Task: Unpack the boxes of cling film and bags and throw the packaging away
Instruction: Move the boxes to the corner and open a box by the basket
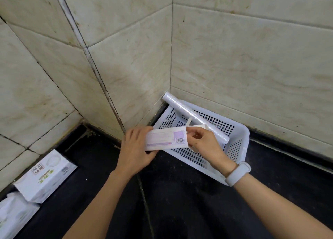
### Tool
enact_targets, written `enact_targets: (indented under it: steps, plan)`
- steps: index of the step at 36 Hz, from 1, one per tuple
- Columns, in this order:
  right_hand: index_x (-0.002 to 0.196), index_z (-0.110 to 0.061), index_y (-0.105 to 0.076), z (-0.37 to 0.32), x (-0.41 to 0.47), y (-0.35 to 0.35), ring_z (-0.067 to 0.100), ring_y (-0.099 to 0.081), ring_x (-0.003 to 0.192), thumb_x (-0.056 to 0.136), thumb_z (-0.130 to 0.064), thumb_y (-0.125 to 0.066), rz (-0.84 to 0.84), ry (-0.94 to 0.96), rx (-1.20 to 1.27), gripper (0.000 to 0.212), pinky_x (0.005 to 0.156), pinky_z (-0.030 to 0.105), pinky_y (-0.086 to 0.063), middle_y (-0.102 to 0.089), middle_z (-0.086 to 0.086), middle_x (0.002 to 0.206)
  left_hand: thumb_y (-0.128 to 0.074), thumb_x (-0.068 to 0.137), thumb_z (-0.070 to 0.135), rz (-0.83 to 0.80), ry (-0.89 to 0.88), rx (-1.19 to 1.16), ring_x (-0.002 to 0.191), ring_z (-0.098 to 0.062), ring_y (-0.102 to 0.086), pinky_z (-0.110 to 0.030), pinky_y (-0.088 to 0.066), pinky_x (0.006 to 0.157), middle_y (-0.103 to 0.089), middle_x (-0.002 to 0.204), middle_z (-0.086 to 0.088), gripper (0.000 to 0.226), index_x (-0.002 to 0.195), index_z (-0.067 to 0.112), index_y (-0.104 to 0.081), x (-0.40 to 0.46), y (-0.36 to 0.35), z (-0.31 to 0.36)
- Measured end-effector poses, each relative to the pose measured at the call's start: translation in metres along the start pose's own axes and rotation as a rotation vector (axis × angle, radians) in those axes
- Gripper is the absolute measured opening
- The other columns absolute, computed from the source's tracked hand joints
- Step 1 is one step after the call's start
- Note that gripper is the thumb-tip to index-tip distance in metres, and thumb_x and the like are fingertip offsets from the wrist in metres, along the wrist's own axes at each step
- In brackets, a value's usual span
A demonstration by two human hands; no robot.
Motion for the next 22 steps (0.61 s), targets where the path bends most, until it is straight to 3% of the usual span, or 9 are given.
enact_targets:
  steps: [3,5,7,9,12,16,19,22]
  plan:
    - [0.111,-0.012,-0.059,0.001,0.000,-0.003,0.013,-0.055,0.078,0.080,-0.023,-0.068,0.022,-0.023,0.016,0.034,0.082,0.038,-0.050,-0.058,-0.001,0.081,-0.064,0.068,0.050,-0.012,-0.099,0.198,0.107,-0.026,-0.053,-0.050,-0.039,0.097,-0.057,0.114,-0.004,0.066,0.125,0.027,-0.042,-0.001,-0.005,0.016]
    - [0.089,-0.024,-0.062,-0.005,-0.001,-0.004,0.012,-0.052,0.071,0.079,-0.023,-0.069,0.037,0.018,-0.025,0.012,0.074,0.036,-0.050,-0.056,-0.005,0.073,-0.066,0.067,0.049,-0.014,-0.118,0.212,0.104,-0.025,-0.056,-0.049,-0.040,0.097,-0.058,0.112,-0.004,0.064,0.122,0.025,-0.045,0.000,-0.007,0.020]
    - [0.072,-0.021,-0.063,-0.012,-0.003,-0.006,0.011,-0.048,0.063,0.079,-0.023,-0.068,0.038,0.053,-0.088,0.009,0.062,0.029,-0.043,-0.051,-0.004,0.065,-0.070,0.067,0.044,-0.024,-0.091,0.154,0.105,-0.024,-0.057,-0.045,-0.042,0.095,-0.057,0.115,-0.004,0.063,0.121,0.023,-0.046,0.002,-0.009,0.018]
    - [0.074,-0.011,-0.065,-0.014,-0.004,-0.010,0.010,-0.042,0.058,0.078,-0.024,-0.068,0.016,0.059,-0.143,0.014,0.054,0.021,-0.035,-0.047,-0.001,0.064,-0.074,0.067,0.038,-0.039,-0.069,0.076,0.107,-0.023,-0.056,-0.042,-0.047,0.092,-0.056,0.118,-0.004,0.064,0.121,0.020,-0.047,0.002,-0.012,0.017]
    - [0.078,-0.011,-0.064,-0.014,-0.003,-0.014,0.012,-0.037,0.056,0.080,-0.022,-0.066,0.002,0.047,-0.150,0.012,0.048,0.016,-0.029,-0.043,0.000,0.063,-0.078,0.066,0.033,-0.024,-0.043,0.012,0.107,-0.022,-0.056,-0.039,-0.050,0.088,-0.057,0.118,-0.006,0.064,0.121,0.016,-0.048,-0.002,-0.013,0.014]
    - [0.097,-0.008,-0.067,-0.020,-0.003,-0.022,0.013,-0.041,0.062,0.080,-0.023,-0.068,-0.009,0.069,-0.170,0.022,0.053,0.020,-0.033,-0.049,0.004,0.073,-0.081,0.066,0.029,0.026,0.005,-0.058,0.106,-0.017,-0.053,-0.028,-0.047,0.083,-0.056,0.117,-0.006,0.064,0.119,0.017,-0.047,-0.006,-0.010,0.006]
    - [0.092,-0.013,-0.072,-0.036,-0.009,-0.029,0.007,-0.040,0.064,0.083,-0.031,-0.064,-0.001,0.196,-0.251,0.021,0.053,0.021,-0.035,-0.052,0.005,0.079,-0.081,0.065,0.027,0.028,0.012,-0.090,0.105,-0.010,-0.047,-0.022,-0.041,0.082,-0.055,0.116,-0.003,0.064,0.118,0.022,-0.044,-0.007,-0.008,0.000]
    - [0.095,-0.015,-0.067,-0.049,-0.016,-0.030,0.007,-0.046,0.077,0.086,-0.039,-0.057,0.059,0.300,-0.331,0.028,0.067,0.030,-0.047,-0.057,0.001,0.091,-0.080,0.066,0.026,0.027,0.025,-0.115,0.106,-0.007,-0.045,-0.020,-0.039,0.084,-0.055,0.117,-0.002,0.063,0.119,0.022,-0.045,-0.007,-0.007,-0.004]
Point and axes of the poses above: each hand's wrist, its own x-axis towards the middle knuckle, its own y-axis out of the back of the hand, z = x × y, the point moved 10 cm from there along x, towards the middle knuckle
